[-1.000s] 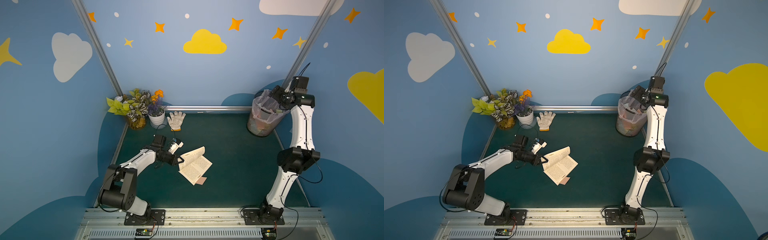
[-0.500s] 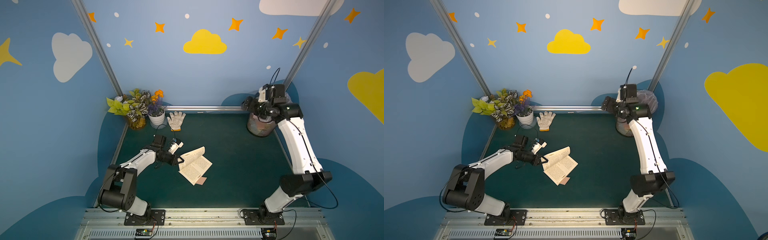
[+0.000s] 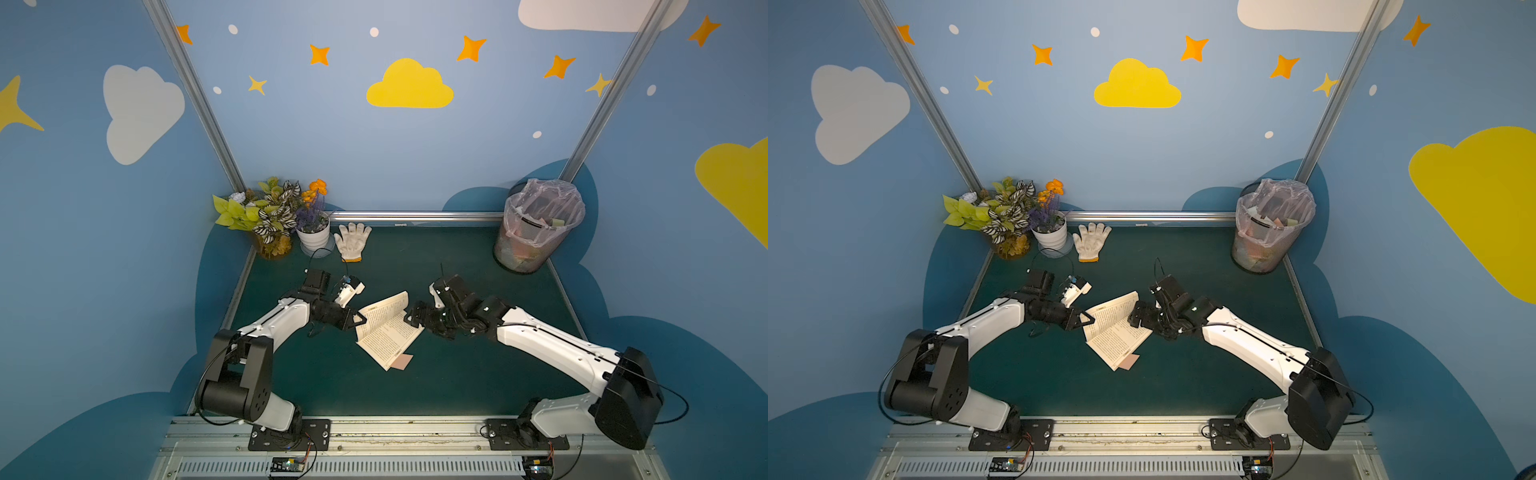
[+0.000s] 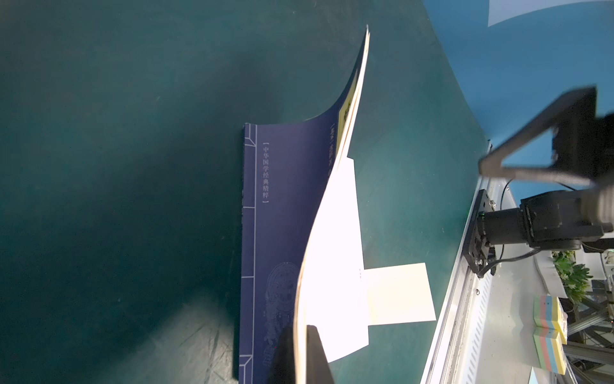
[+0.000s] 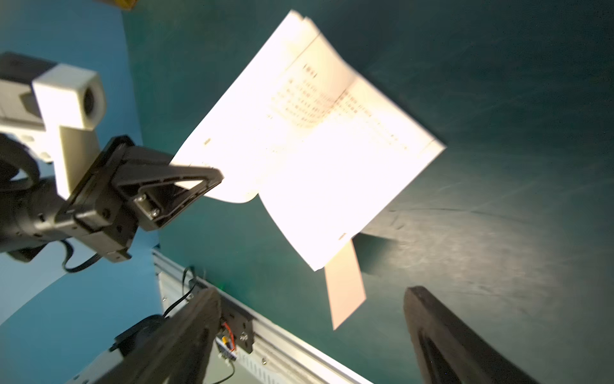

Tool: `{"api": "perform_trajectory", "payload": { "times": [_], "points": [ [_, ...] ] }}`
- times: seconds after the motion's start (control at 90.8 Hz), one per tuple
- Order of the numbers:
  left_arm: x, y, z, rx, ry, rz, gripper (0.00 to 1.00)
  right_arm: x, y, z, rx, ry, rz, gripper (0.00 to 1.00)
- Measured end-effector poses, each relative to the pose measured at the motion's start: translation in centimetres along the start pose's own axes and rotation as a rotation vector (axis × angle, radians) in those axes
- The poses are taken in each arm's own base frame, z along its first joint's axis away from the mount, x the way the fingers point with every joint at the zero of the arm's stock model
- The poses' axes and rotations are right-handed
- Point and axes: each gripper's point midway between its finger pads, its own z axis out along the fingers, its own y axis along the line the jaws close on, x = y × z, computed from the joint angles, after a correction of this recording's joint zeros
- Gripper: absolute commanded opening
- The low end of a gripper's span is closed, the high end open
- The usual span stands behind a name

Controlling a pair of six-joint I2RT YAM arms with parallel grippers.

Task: Peel off the used sticky note
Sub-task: Turn the page of the book at the center of the board.

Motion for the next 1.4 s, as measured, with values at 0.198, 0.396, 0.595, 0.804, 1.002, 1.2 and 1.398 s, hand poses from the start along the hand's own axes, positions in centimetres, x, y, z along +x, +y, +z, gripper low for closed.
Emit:
{"api": "perform_trajectory", "payload": {
  "times": [0.198,0.396,0.595,0.804,1.002,1.2,1.398],
  "points": [
    [-0.1,0.3,-0.3,-0.004,-0.007,-0.017,0.03,3.2,4.3,4.1,-0.123,0.082,0.038,0.86],
    [-0.2,0.9,-0.7,-0.013,-0.021,-0.044,0.03,5.1,4.9,7.2,-0.160,0.127,0.110,0.81],
    [-0.3,1.3,-1.0,-0.017,-0.030,-0.059,0.03,6.1,2.4,9.6,-0.146,0.143,0.200,0.79],
    [-0.3,1.3,-1.0,-0.015,-0.031,-0.060,0.03,7.5,-0.3,11.0,-0.105,0.164,0.259,0.78],
    [-0.3,1.2,-1.0,-0.012,-0.031,-0.060,0.03,7.7,-0.7,11.1,-0.117,0.161,0.277,0.80],
    [-0.3,1.2,-1.0,-0.009,-0.031,-0.061,0.03,7.6,-0.4,11.1,-0.136,0.155,0.283,0.81],
    [-0.2,1.2,-0.9,-0.004,-0.028,-0.064,0.03,7.3,0.0,11.5,-0.162,0.153,0.289,0.81]
  ]
}}
